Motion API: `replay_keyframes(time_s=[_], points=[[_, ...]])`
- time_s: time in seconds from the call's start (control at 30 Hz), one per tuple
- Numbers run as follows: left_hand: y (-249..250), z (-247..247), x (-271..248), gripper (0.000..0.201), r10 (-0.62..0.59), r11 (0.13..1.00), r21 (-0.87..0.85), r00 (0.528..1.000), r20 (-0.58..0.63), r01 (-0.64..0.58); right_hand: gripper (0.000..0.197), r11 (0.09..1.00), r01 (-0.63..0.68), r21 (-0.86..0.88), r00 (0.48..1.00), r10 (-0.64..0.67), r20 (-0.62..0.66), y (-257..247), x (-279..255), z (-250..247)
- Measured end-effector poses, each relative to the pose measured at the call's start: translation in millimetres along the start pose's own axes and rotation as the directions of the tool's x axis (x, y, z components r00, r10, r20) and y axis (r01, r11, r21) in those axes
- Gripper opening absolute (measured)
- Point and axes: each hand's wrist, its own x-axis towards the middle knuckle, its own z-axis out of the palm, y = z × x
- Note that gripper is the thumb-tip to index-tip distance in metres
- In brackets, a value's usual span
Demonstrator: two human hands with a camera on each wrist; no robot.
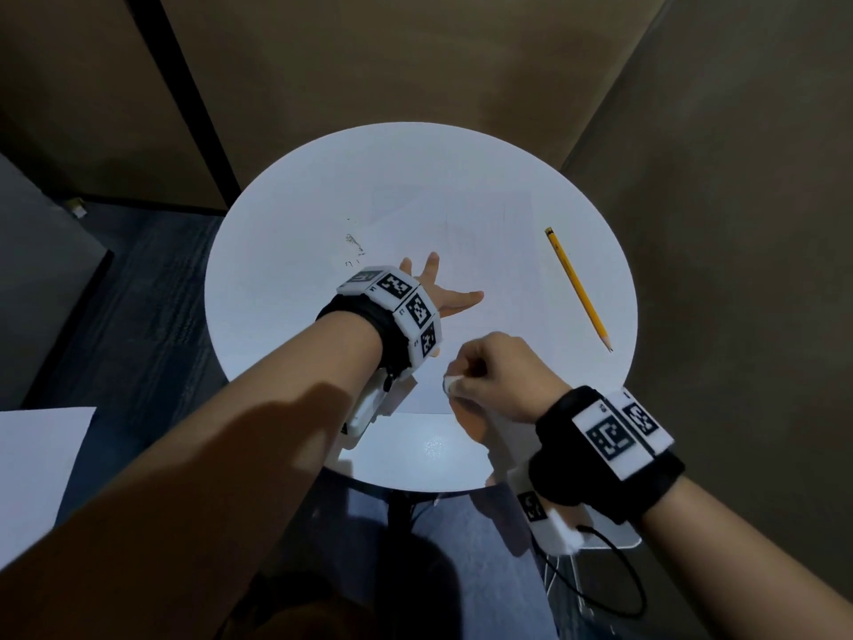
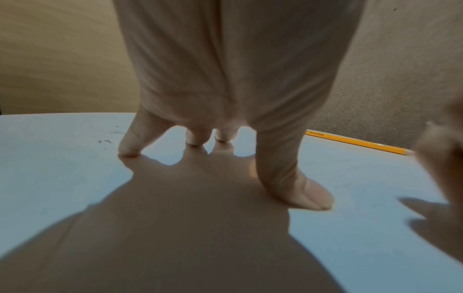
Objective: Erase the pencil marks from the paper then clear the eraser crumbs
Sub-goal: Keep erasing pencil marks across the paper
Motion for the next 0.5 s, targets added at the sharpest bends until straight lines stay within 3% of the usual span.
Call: replay_keyframes(time_s=[0.1,0.23,0.3,0.43,0.5], points=[[-0.5,-10.4,-2.8,0.094,0.104,0.986,0.122,0.991,0.08,-0.114,0.005,1.0,0.009,-0.027,0.99,-0.005,0.143,1.4,-8.0,-2.3],[-1.1,-3.7,1.4,0.085,0.078,0.996,0.035,0.996,0.035,-0.08,0.008,0.997,-0.012,0.072,0.997,0.018,-0.077,-2.2,5.8,-0.4],[0.4,2.3,3.3,0.081,0.009,0.998,-0.068,1.0,-0.025,-0.011,0.008,0.998,-0.002,0.06,0.996,0.007,-0.094,-2.3,3.8,7.7],[-0.4,-6.6,0.2,0.092,0.096,0.99,0.096,0.992,0.081,-0.103,0.007,0.999,0.029,-0.02,0.993,-0.027,0.116,2.3,-7.3,5.3],[-1.0,-10.9,-2.0,0.096,0.109,0.984,0.128,0.989,0.102,-0.122,0.006,0.999,0.026,0.028,0.994,-0.029,0.106,0.8,-2.3,-2.1]])
